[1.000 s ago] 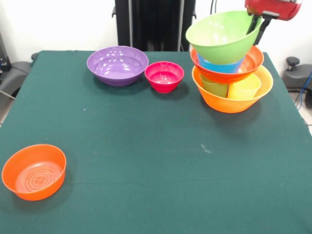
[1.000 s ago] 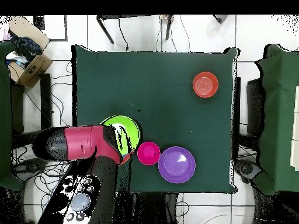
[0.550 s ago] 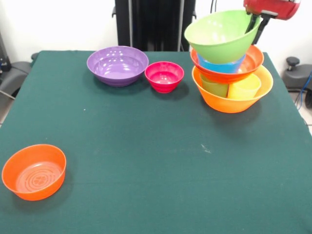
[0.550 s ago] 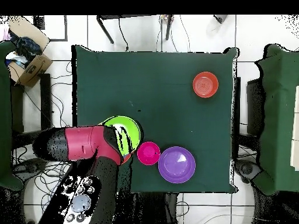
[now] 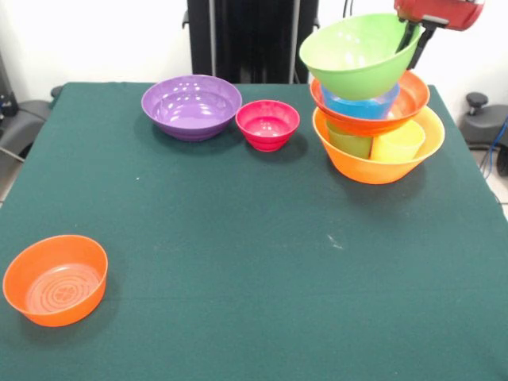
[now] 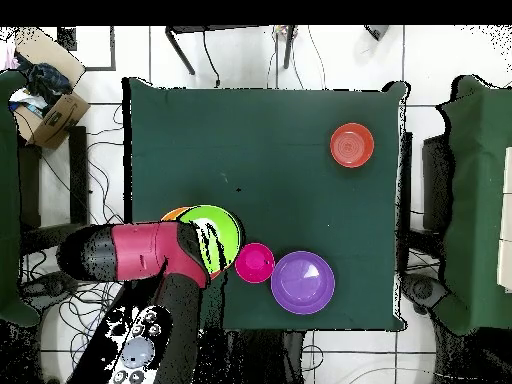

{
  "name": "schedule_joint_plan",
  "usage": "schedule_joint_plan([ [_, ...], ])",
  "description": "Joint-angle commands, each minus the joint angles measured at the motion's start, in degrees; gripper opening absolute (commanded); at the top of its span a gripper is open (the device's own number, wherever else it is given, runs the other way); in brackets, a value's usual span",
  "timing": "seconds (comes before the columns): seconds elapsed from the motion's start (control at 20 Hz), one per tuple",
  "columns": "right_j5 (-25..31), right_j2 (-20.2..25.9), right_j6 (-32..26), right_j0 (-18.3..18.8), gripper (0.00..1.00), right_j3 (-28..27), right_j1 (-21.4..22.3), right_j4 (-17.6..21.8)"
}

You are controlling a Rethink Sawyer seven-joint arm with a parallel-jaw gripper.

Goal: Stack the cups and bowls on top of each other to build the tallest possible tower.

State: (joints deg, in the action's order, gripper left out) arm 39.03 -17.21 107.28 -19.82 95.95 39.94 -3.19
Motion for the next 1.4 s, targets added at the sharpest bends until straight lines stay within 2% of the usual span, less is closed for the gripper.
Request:
schedule_joint_plan([
  [0.05,4.62,2.97,8.69,-1.16,0.00,5.57,1.28,0.07],
  [0.8,3.32,4.07,9.11,-2.14,0.00,7.80,2.81,-0.60],
  [1.4,-1.47,3.19,11.69,-3.80,0.00,7.33,0.96,-0.72],
])
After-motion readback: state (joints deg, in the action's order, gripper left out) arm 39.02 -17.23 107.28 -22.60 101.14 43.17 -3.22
